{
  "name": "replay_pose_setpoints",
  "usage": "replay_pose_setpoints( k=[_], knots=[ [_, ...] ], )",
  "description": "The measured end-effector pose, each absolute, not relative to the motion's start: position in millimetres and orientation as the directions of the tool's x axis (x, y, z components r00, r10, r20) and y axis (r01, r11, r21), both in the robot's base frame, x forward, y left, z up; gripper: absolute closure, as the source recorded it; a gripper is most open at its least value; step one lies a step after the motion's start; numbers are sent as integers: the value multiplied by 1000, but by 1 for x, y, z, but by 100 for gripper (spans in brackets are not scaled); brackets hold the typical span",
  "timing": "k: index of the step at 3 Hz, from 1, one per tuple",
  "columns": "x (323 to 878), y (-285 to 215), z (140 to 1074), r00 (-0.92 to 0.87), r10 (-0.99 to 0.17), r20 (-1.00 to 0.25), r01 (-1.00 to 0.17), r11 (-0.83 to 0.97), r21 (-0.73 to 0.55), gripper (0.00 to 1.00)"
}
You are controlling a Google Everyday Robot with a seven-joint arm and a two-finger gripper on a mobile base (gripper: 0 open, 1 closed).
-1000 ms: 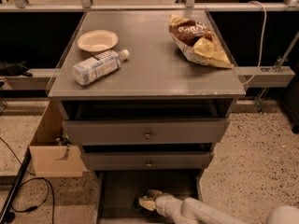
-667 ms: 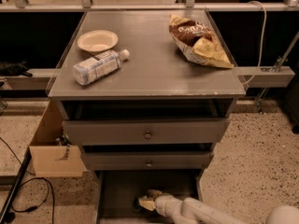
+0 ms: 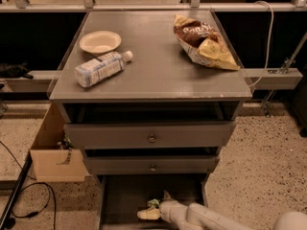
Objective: Place green can into bottom drawer
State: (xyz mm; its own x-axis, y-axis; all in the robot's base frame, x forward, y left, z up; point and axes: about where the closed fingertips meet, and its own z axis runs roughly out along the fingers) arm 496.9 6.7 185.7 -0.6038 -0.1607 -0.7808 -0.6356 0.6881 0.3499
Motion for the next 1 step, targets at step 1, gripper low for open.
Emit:
replay_pose_setpoints(
  k=[1],
  knots=[
    [497,7,186,-604,-161,-781,-636,688,350,0]
  ],
)
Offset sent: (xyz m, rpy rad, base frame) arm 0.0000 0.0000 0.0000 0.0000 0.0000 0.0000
